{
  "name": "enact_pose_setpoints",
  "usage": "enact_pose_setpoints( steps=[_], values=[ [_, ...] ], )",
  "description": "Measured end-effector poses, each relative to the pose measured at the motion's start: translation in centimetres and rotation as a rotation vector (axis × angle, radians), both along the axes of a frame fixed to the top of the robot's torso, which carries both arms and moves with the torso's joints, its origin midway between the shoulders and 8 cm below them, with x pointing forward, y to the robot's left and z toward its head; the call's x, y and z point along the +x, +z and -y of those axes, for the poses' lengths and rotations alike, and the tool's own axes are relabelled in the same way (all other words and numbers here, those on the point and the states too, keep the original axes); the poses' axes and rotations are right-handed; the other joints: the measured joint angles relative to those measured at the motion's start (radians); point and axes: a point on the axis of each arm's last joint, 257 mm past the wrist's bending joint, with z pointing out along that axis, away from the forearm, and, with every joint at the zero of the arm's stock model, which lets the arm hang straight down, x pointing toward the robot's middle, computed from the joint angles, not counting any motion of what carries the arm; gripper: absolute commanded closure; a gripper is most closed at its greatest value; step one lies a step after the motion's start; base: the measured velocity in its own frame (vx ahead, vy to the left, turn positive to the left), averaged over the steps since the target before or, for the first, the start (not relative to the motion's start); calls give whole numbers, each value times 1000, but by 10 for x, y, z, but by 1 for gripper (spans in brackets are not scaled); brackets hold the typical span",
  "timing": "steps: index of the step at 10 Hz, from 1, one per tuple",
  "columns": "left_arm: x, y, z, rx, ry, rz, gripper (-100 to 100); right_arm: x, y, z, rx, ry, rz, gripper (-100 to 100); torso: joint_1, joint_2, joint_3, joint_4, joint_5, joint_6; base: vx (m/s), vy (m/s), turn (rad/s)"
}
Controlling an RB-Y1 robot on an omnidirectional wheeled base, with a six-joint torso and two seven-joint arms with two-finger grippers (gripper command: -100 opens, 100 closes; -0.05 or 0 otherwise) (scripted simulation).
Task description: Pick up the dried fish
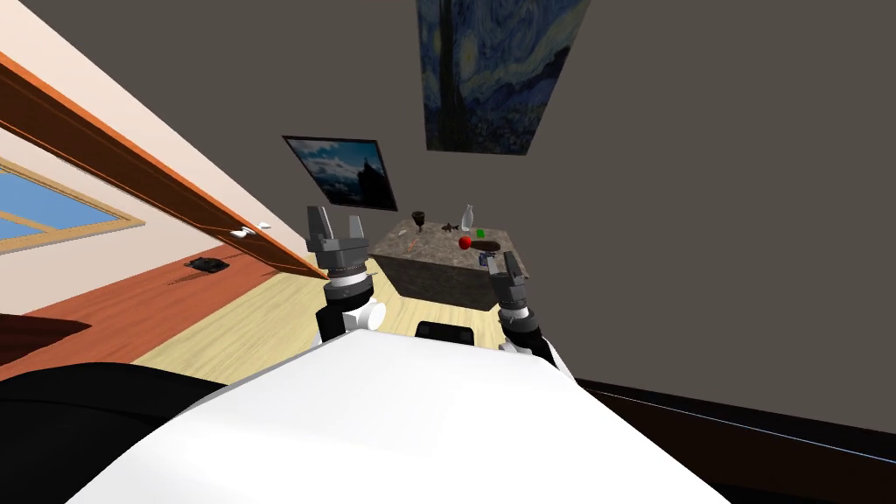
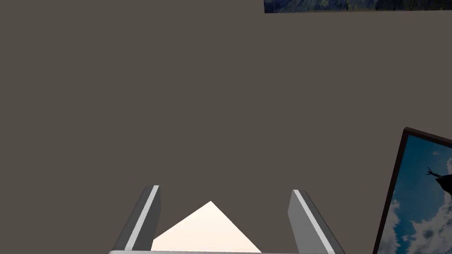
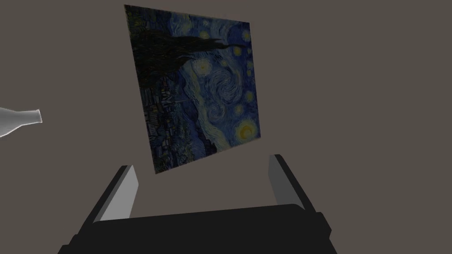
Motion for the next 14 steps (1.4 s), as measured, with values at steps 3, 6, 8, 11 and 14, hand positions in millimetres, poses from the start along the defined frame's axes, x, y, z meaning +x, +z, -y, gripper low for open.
enact_pose_setpoints(
  steps=[3,6,8,11,14],
  values=[
    [0,0,0,0,0,0,0,-10,-21,-26,-62,60,-24,-100,-1,-2,-1,0,0,1,-107,-68,184],
    [0,0,0,0,0,0,0,-31,-53,-51,-137,133,-64,-100,0,-1,-1,0,0,0,-108,-56,157],
    [0,0,0,0,0,0,0,-47,-77,-60,-188,179,-96,-100,-1,-2,-1,0,0,0,-103,-56,167],
    [0,0,0,0,0,0,0,-69,-113,-75,-271,247,-142,-100,-2,-4,-2,-1,-1,1,-90,-73,214],
    [0,0,0,0,0,0,0,-98,-155,-80,-359,319,-213,-100,-3,-6,-3,-1,-1,0,-59,-64,187]
  ],
)
